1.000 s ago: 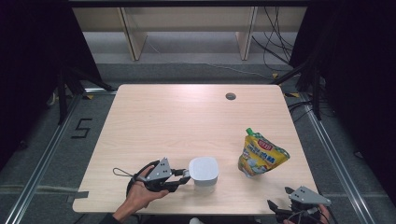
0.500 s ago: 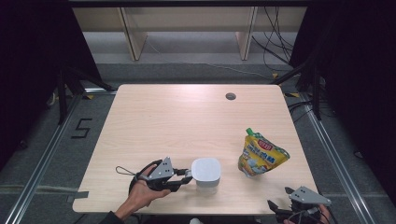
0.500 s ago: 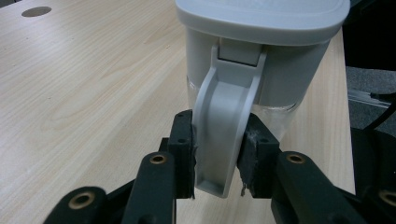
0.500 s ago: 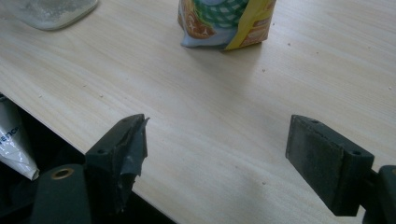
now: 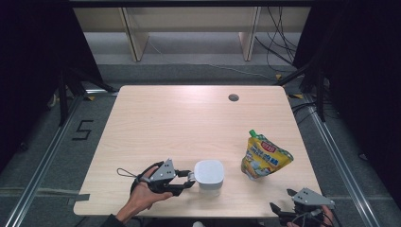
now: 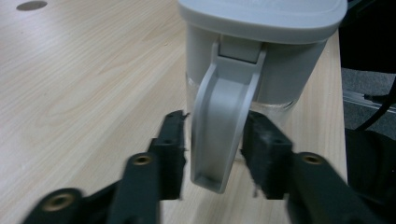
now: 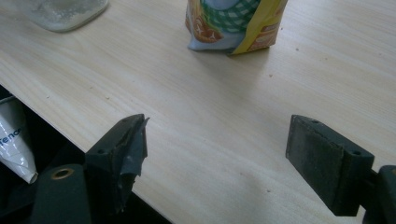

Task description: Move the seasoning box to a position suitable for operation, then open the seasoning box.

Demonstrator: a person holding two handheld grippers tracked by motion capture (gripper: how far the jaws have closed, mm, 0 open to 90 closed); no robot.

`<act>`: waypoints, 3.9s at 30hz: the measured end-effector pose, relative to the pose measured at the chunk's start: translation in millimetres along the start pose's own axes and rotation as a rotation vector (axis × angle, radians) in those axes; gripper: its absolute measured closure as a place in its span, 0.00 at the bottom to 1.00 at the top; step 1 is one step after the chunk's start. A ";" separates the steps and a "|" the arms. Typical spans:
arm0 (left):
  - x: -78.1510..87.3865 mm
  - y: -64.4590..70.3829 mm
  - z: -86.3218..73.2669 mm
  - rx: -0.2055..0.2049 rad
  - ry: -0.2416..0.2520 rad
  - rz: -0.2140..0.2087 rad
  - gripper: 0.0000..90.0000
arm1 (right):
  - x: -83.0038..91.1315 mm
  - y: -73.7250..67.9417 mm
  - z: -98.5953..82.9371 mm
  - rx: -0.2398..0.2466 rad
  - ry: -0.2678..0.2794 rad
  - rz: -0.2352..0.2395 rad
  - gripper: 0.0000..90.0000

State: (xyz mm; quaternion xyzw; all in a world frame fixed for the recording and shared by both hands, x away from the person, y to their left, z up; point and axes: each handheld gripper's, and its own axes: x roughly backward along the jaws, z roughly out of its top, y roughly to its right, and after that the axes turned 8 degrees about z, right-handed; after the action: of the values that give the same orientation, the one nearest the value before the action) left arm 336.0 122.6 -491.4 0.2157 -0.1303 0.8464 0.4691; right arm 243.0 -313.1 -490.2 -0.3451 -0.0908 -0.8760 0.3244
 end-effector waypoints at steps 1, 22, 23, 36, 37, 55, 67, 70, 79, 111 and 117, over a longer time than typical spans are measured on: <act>0.0 0.0 0.0 0.000 0.000 0.000 0.50 | 0.1 -0.5 0.0 -0.001 0.000 0.002 0.24; 32.2 13.2 17.1 0.114 0.045 0.038 0.49 | -3.7 -3.0 1.9 -0.005 -0.014 0.010 0.24; 32.2 13.2 17.1 0.114 0.045 0.038 0.54 | -3.7 -3.0 1.9 -0.005 -0.014 0.010 0.24; 39.7 20.7 26.4 0.064 0.040 0.052 0.95 | -4.0 -2.5 1.7 0.018 -0.008 -0.004 0.24; 39.7 20.7 26.4 0.064 0.040 0.052 0.96 | -4.0 -2.5 1.7 0.018 -0.008 -0.004 0.24; 43.6 30.2 45.8 0.062 0.055 0.023 0.97 | -5.4 -4.8 2.4 0.006 -0.016 0.005 0.23; 41.1 27.5 58.7 0.049 0.054 0.017 0.97 | -6.1 -4.9 2.7 0.011 -0.011 0.012 0.23; 38.5 25.5 64.4 0.048 0.054 0.015 0.97 | -6.2 -5.1 3.0 0.016 -0.008 0.013 0.23; 28.5 21.0 71.8 0.042 0.030 0.020 0.97 | -7.4 -7.7 4.0 0.017 -0.005 0.016 0.27; 18.8 16.3 61.7 0.046 0.024 0.039 0.96 | -8.6 -11.7 6.2 0.044 0.015 0.039 0.34; 19.8 16.3 59.7 0.056 0.031 0.038 0.96 | -8.5 -13.2 6.3 0.030 0.011 0.040 0.34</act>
State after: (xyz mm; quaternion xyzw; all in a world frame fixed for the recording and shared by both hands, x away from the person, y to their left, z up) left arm 327.4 103.3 -430.0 0.2129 -0.1032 0.8619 0.4485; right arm 242.8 -296.1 -490.2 -0.3373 -0.0953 -0.8698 0.3473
